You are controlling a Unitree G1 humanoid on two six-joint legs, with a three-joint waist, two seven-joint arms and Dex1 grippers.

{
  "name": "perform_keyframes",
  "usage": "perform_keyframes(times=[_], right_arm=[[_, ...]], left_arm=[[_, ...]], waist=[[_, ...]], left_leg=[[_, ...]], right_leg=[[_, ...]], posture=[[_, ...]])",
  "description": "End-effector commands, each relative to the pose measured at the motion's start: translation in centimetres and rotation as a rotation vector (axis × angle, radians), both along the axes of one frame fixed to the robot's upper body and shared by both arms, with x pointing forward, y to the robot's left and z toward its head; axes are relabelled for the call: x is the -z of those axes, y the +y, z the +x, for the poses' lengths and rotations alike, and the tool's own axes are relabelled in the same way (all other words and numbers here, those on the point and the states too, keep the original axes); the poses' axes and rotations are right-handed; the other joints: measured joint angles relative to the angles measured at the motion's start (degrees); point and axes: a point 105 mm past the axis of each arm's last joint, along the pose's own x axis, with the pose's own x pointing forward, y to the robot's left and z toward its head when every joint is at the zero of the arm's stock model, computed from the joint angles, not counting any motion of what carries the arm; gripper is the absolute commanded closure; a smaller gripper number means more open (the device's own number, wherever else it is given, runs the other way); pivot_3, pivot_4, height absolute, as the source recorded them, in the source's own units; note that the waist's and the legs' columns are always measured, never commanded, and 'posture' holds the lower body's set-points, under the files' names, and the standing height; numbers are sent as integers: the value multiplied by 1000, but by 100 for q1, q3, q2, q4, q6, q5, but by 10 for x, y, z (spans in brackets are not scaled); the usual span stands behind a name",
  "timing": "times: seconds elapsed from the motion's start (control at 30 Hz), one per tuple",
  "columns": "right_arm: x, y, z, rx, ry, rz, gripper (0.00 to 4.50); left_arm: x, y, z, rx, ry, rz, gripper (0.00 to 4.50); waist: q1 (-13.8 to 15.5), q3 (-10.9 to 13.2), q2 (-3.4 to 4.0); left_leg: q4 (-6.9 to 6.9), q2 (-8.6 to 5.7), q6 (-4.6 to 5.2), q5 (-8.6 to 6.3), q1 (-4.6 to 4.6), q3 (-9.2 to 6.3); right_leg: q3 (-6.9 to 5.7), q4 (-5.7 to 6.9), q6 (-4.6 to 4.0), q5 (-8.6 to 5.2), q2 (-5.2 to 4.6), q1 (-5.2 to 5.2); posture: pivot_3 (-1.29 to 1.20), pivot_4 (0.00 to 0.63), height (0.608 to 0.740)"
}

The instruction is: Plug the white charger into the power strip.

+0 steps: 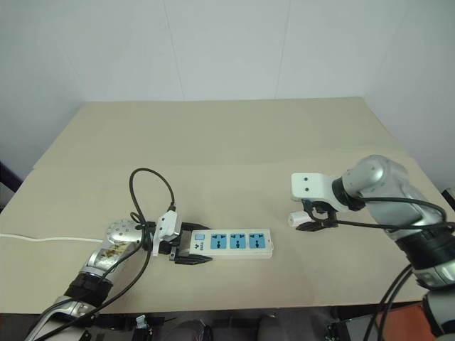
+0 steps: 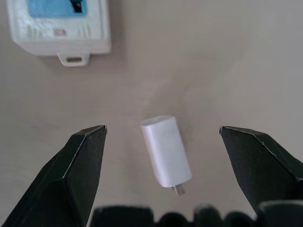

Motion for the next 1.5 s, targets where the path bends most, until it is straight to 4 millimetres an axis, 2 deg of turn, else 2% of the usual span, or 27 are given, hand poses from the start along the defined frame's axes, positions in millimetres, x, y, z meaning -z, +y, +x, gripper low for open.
perform_keyframes(times=[0.03, 0.17, 0.3, 0.5, 0.6, 0.87, 1.03, 1.1, 1.17, 1.27, 1.37, 1.43, 1.5], right_arm=[[2, 3, 6, -36, -15, -59, 0], [12, 8, 15, -46, 12, -75, 0], [28, 4, 20, -77, 35, -160, 0], [36, 1, 24, -115, 62, -225, 0], [38, 1, 23, -144, 77, -250, 604], [40, 1, 21, -201, 101, -300, 3231], [36, 1, 29, -206, 49, -312, 3304], [26, 12, 34, -203, -1, -221, 3304], [6, 29, 38, -207, -63, -80, 3304], [-40, 62, 38, -190, -133, 270, 3304], [-78, 87, 22, -134, -69, 662, 3304], [-84, 93, 10, -102, -5, 804, 3304], [-77, 98, 0, -85, 9, 907, 3304]], left_arm=[[16, -5, -7, 7, 41, 36, 1181], [16, -4, -8, 10, 47, 43, 1181], [17, -4, -10, 20, 55, 50, 1181], [18, -4, -10, 16, 56, 50, 1181], [19, -3, -11, 14, 58, 52, 1181], [20, -2, -11, 8, 56, 54, 1181], [20, -1, -10, 6, 57, 64, 1181], [20, 0, -9, 6, 56, 67, 1181], [20, 0, -8, 5, 54, 70, 1181], [19, 1, -6, 5, 53, 74, 1181], [18, 2, -5, 7, 52, 80, 1181], [18, 3, -4, 6, 51, 81, 1181], [18, 3, -4, 3, 52, 82, 1181]], waist=[[21, 0, 0], [22, -1, 1], [30, -1, 2], [22, -2, 3], [20, -3, 3], [-3, -12, 4], [-15, -14, 3], [-23, -15, 2], [-47, -14, 2], [-63, -14, 4], [-43, -14, 5], [3, -14, 5], [38, -18, 1]], left_leg=[[0, 0, 0, 0, 0, 0], [0, -2, 0, 0, -1, 1], [0, -3, 0, 0, 0, 1], [0, -3, -1, 1, 4, 2], [0, -3, -1, 1, 8, 1], [0, -3, -1, 1, 19, 2], [1, -3, -2, 1, 21, 1], [2, -4, -2, 1, 22, 1], [2, -3, -3, 2, 21, 1], [0, -2, -4, 2, 16, 0], [-2, 3, -4, 2, 6, -10], [-3, 7, -3, 2, 5, -16], [-6, 8, -3, 1, 4, -24]], right_leg=[[0, 0, 0, 0, 0, 0], [0, 0, 0, 0, -2, -2], [-1, 0, 0, 0, -2, -1], [-1, 0, 0, 0, -2, 3], [-1, -1, 0, 0, -2, 7], [-1, 1, -1, 1, -2, 18], [-1, 3, -3, 3, -2, 20], [-1, 3, -3, 3, -2, 20], [0, 4, -4, 4, -1, 18], [3, 10, -8, 6, 0, 5], [1, 11, -9, 7, 0, -4], [-2, 9, -9, 7, -1, -4], [-9, 7, -9, 7, -1, -3]], posture=[[0, 150, 740], [0, 150, 740], [0, 150, 740], [0, 150, 740], [0, 150, 740], [0, 150, 740], [0, 150, 740], [0, 150, 740], [0, 150, 740], [0, 150, 740], [0, 150, 740], [0, 150, 740], [0, 150, 740]])
